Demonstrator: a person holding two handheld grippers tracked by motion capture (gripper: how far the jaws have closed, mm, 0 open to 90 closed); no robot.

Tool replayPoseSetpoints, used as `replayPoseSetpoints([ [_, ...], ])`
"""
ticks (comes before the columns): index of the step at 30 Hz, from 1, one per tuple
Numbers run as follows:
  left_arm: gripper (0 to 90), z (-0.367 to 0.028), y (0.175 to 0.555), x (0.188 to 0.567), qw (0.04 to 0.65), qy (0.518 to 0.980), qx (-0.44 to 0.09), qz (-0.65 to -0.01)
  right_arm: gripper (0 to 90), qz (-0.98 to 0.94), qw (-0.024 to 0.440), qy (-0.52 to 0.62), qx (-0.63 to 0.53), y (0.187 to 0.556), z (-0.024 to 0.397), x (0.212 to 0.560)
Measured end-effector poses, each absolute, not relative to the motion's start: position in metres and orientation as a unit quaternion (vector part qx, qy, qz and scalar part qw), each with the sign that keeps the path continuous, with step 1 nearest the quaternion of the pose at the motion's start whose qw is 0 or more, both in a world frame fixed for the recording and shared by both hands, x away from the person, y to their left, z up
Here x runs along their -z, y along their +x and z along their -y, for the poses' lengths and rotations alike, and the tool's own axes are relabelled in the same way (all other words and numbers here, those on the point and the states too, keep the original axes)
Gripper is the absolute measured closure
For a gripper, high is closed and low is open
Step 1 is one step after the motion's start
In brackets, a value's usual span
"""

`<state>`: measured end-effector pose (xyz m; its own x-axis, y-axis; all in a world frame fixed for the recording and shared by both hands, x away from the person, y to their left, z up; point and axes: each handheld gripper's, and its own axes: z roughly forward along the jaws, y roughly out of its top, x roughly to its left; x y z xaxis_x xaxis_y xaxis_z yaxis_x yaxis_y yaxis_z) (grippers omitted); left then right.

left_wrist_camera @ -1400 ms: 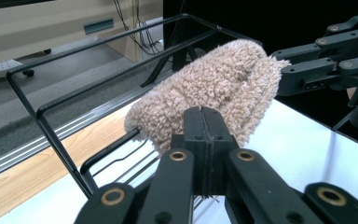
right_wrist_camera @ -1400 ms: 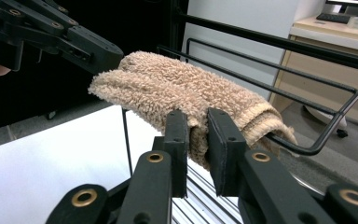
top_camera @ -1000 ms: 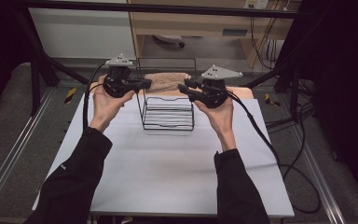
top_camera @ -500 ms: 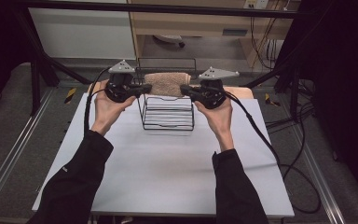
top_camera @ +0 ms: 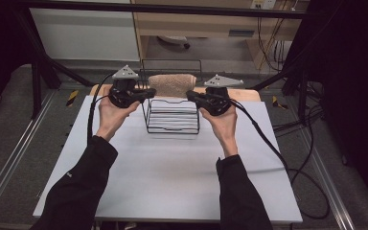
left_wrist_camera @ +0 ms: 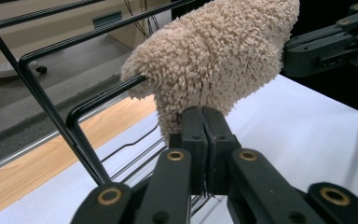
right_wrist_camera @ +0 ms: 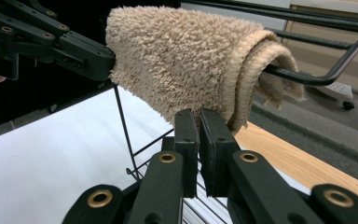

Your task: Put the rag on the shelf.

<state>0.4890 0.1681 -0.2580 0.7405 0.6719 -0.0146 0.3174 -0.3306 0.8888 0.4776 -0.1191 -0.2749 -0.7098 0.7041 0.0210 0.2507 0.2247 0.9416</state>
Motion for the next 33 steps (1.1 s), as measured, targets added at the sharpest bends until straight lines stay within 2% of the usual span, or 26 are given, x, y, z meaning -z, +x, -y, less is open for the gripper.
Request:
replayPoseSetpoints([
  [5,81.2,-0.171,0.485,0.255,0.489,0.795,-0.176,-0.311,81.1,-0.750,0.208,0.313,-0.544,0.471,0.125,0.269],
  [9,72.6,-0.173,0.481,0.255,0.486,0.795,-0.176,-0.316,76.1,-0.749,0.207,0.315,-0.545,0.465,0.131,0.264],
  [10,68.0,-0.174,0.480,0.255,0.485,0.796,-0.177,-0.317,73.3,-0.747,0.204,0.317,-0.548,0.461,0.135,0.262],
  [11,68.0,-0.175,0.479,0.255,0.482,0.797,-0.178,-0.318,73.3,-0.747,0.204,0.317,-0.548,0.461,0.135,0.262],
  [16,56.7,-0.183,0.473,0.260,0.476,0.798,-0.180,-0.322,64.9,-0.744,0.203,0.321,-0.549,0.452,0.146,0.258],
  [20,49.8,-0.190,0.468,0.265,0.473,0.799,-0.179,-0.325,56.9,-0.742,0.199,0.331,-0.548,0.447,0.157,0.260],
  [28,33.1,-0.208,0.454,0.283,0.466,0.801,-0.177,-0.332,33.3,-0.738,0.198,0.357,-0.538,0.436,0.181,0.271],
  [33,24.8,-0.217,0.444,0.296,0.464,0.800,-0.178,-0.337,25.8,-0.744,0.198,0.367,-0.522,0.430,0.195,0.281],
])
